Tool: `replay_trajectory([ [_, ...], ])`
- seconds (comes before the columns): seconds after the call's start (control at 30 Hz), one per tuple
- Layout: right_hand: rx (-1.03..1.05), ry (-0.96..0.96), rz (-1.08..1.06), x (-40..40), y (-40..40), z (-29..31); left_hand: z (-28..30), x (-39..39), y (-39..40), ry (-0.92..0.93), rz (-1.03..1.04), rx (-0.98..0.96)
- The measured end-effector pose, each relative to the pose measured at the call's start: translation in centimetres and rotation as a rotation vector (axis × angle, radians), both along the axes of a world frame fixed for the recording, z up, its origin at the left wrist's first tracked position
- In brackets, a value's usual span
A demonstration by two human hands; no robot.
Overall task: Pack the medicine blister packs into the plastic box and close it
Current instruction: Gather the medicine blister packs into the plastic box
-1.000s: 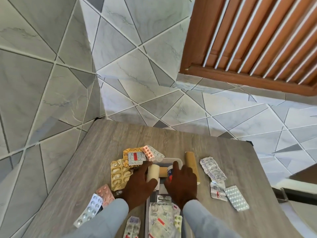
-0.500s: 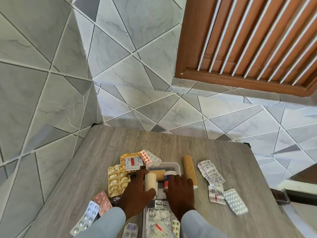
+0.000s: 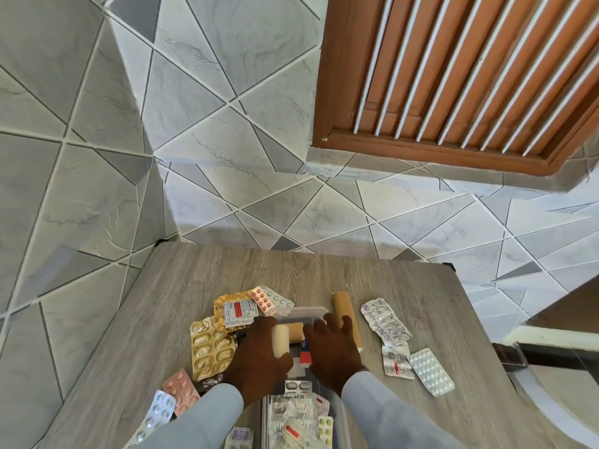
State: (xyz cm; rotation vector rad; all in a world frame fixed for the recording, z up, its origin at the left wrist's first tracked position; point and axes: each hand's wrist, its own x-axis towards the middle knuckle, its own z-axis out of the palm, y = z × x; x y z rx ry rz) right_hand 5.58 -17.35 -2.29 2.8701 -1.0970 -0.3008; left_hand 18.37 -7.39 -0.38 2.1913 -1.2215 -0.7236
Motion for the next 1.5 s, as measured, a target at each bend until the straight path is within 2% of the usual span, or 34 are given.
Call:
replay_trajectory([
  [0.17,0.015,0.020,-0.037,0.0,0.6,-0.2,-0.4,-0.4,-0.7,-0.159,-0.151,0.066],
  [0.4,0.142,-0.101,-0.049,-2.0,0.2,0.1,-0.9,-1.5,-2.5,-0.431,-0.313,0.238],
  [0.47,0.155,-0.162,-0.062,-2.6,0.3,-0.1,-1.2,-1.7,-2.7,-0.496,-0.381,0.271],
  [0.57,0.170,-0.360,-0.154,-3.7,0.1,-0.1,-1.6,-1.4,-2.9,-0.551,-0.425,0.289],
  [0.67,0.210,-0.552,-0.378,-5.7,-1.2,-0.2,-1.5,-1.1,-3.6,-0.477,-0.338,0.192],
  [0.77,0.389,-0.639,-0.604,-7.4,-3.1,-1.3,-1.2,-0.5,-4.1,-0.305,-0.180,0.095],
  [0.93,0.564,-0.515,-0.725,-6.5,-5.9,-3.0,-1.6,1.5,-3.8,-0.178,-0.002,-0.010],
  [1.17,0.616,-0.396,-0.806,-4.2,-7.7,-4.5,-2.1,1.8,-2.5,-0.146,-0.008,-0.046],
  [1.23,0.662,-0.506,-0.868,-4.1,-7.6,-4.0,-2.2,1.9,-2.5,-0.135,-0.002,-0.056],
  [1.3,0.650,-0.695,-0.920,-4.4,-6.7,-2.3,-2.1,2.0,-2.6,-0.133,-0.003,-0.082],
  [1.4,0.611,-0.880,-0.842,-5.3,-3.0,0.9,-2.0,1.2,-2.5,-0.074,0.006,-0.103],
  [1.5,0.588,-0.796,-0.641,-6.1,3.1,2.4,-1.7,-0.5,-2.5,-0.028,-0.055,-0.105],
])
